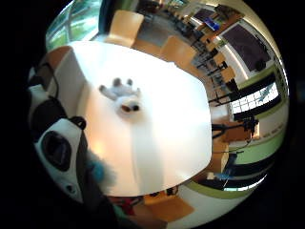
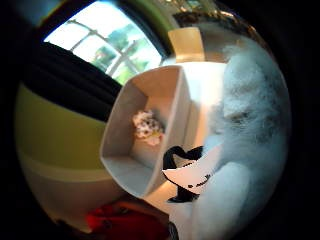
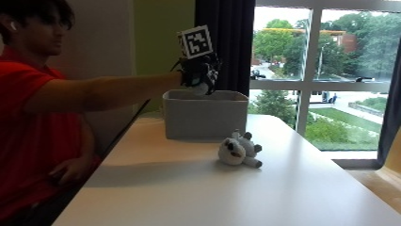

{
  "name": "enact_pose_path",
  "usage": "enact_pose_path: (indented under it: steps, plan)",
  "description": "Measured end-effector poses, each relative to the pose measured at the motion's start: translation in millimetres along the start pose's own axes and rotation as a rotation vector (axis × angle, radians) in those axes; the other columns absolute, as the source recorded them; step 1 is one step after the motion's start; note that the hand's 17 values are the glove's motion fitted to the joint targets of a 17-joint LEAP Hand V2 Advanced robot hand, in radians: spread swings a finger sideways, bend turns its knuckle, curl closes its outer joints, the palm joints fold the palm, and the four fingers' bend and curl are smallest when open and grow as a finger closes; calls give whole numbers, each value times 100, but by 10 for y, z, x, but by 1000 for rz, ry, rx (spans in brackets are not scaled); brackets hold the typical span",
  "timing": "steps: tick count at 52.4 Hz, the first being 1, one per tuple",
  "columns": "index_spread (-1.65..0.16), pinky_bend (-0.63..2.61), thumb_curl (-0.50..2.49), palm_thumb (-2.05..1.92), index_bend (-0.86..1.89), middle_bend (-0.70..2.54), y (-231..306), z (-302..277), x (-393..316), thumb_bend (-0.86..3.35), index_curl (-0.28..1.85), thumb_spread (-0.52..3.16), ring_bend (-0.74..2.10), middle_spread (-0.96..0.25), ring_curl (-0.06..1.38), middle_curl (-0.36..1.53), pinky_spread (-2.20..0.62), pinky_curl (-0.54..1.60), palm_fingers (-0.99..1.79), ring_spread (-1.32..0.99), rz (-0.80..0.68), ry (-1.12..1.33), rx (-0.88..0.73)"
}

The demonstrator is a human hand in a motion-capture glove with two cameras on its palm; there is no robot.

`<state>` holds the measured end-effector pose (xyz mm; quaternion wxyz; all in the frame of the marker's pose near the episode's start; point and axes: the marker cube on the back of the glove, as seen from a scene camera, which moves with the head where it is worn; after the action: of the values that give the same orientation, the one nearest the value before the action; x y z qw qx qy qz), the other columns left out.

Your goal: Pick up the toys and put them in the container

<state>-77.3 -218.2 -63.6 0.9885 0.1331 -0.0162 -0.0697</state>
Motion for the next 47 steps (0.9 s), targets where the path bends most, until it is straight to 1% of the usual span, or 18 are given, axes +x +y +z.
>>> enact_pose_path:
  steps: [3, 4, 7, 10, 13, 15, 20, 27, 29, 30, 31, 33, 35, 36, 37, 40, 43, 47]
  plan:
    - [-34, 98, 98, 54, 72, 104, -134, 15, -225, 6, 112, 26, 119, -28, 49, 84, -41, 47, 118, -39, 58, 12, 5]
    - [-34, 99, 98, 54, 71, 103, -173, 23, -312, 6, 112, 26, 119, -29, 49, 84, -41, 47, 117, -38, 63, 11, 5]
    - [-34, 99, 99, 53, 70, 102, -268, 59, -625, 5, 113, 27, 119, -28, 49, 84, -42, 47, 116, -39, 1, -8, 1]
    - [-34, 99, 100, 52, 69, 101, -382, 129, -890, 4, 113, 27, 119, -28, 48, 84, -42, 47, 115, -39, 49, -2, -18]
    - [-34, 99, 101, 52, 68, 99, -411, 191, -1139, 3, 113, 28, 118, -29, 48, 84, -42, 47, 114, -39, -69, -35, -36]
    - [-34, 99, 102, 52, 67, 99, -419, 226, -1253, 2, 113, 29, 118, -29, 48, 84, -42, 46, 114, -39, -112, -47, -44]
    - [-34, 98, 104, 51, 66, 97, -429, 355, -1494, 1, 114, 30, 116, -29, 47, 83, -42, 46, 114, -39, -149, -56, -64]
    - [-35, 91, 105, 46, 62, 93, -403, 452, -1607, -2, 114, 36, 114, -31, 45, 82, -43, 42, 108, -39, -158, -59, -84]
    - [-35, 89, 105, 44, 59, 91, -388, 472, -1614, -2, 114, 39, 112, -33, 44, 81, -43, 41, 102, -39, -157, -48, -105]
    - [-36, 89, 105, 40, 56, 87, -381, 481, -1615, -4, 114, 43, 109, -34, 43, 80, -40, 41, 91, -39, -159, -41, -118]
    - [-36, 88, 105, 39, 55, 87, -374, 489, -1614, -4, 115, 45, 110, -34, 44, 80, -39, 42, 89, -39, -162, -35, -131]
    - [-36, 87, 102, 30, 47, 81, -358, 501, -1605, -7, 113, 55, 106, -36, 43, 78, -33, 43, 63, -38, -168, -23, -154]
    - [-36, 86, 99, 21, 43, 80, -338, 505, -1573, -9, 110, 64, 100, -36, 42, 76, -28, 43, 52, -37, -171, -18, -175]
    - [-37, 87, 95, 11, 41, 69, -326, 502, -1547, -12, 107, 71, 96, -34, 41, 72, -24, 43, 34, -35, -172, -20, -181]
    - [-37, 88, 93, 9, 41, 68, -313, 497, -1517, -10, 107, 76, 95, -34, 41, 72, -23, 44, 33, -34, -174, -24, -185]
    - [-38, 92, 84, -4, 33, 56, -287, 473, -1432, -10, 100, 87, 85, -31, 37, 67, -16, 43, 11, -31, -172, -32, -175]
    - [-40, 91, 77, -8, 31, 51, -272, 445, -1350, -9, 95, 94, 76, -28, 33, 63, -11, 41, 3, -27, -156, -20, -160]
    - [-42, 89, 68, -10, 29, 47, -231, 417, -1159, -9, 89, 101, 69, -25, 29, 60, -6, 38, 1, -24, -124, 11, -156]
